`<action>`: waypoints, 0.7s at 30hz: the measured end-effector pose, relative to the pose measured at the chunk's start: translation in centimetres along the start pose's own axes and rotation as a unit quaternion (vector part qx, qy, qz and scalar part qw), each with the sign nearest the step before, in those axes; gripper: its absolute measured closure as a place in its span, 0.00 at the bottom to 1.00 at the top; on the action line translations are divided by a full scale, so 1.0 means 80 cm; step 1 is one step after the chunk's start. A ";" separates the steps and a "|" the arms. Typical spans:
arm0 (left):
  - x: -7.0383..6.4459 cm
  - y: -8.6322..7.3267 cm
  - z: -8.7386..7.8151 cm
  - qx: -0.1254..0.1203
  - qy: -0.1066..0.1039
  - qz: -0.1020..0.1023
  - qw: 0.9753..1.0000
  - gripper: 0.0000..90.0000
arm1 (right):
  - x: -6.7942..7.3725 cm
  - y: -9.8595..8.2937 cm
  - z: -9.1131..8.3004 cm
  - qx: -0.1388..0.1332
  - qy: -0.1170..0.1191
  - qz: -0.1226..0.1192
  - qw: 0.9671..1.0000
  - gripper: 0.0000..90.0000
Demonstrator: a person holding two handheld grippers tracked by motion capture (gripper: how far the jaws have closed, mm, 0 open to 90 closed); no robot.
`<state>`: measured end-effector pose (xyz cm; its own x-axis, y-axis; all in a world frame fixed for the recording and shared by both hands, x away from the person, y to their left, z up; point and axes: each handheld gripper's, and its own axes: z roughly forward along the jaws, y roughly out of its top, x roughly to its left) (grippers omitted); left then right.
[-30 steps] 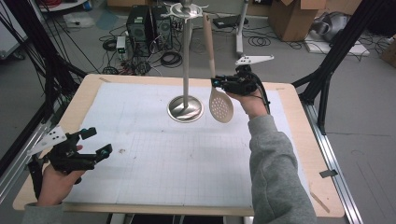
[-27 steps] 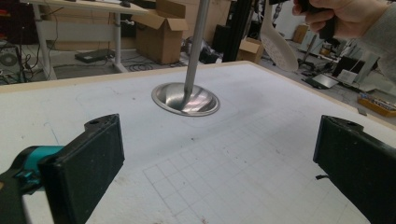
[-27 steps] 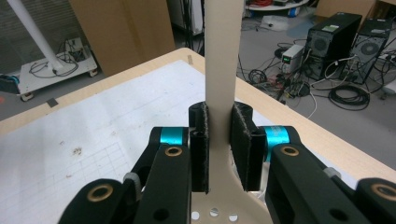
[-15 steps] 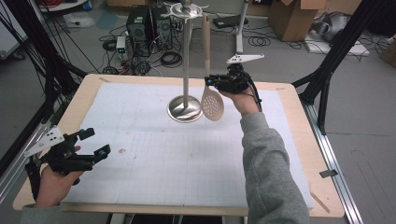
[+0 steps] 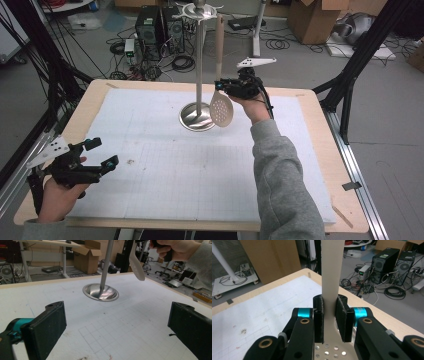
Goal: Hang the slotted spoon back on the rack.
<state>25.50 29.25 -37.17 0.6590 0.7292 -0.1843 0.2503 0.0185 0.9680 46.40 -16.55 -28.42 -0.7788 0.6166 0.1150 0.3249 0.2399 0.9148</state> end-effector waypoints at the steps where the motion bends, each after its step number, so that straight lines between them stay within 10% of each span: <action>1: 0.000 0.000 0.000 0.000 0.000 0.000 1.000 0.02 | 0.001 0.000 0.003 -0.002 -0.004 0.000 1.000 0.87; 13: 0.003 0.000 0.000 0.002 -0.001 0.000 1.000 0.02 | 0.003 -0.001 0.003 -0.012 -0.015 0.003 1.000 0.83; 21: 0.011 0.008 0.001 -0.012 0.001 -0.007 1.000 0.02 | 0.018 0.003 -0.013 -0.010 -0.015 0.003 1.000 0.47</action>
<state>26.30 29.87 -36.72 0.6542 0.7300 -0.1978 0.2418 0.0459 0.9692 44.81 -16.37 -27.62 -0.7608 0.6398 0.1089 0.3178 0.2209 0.9221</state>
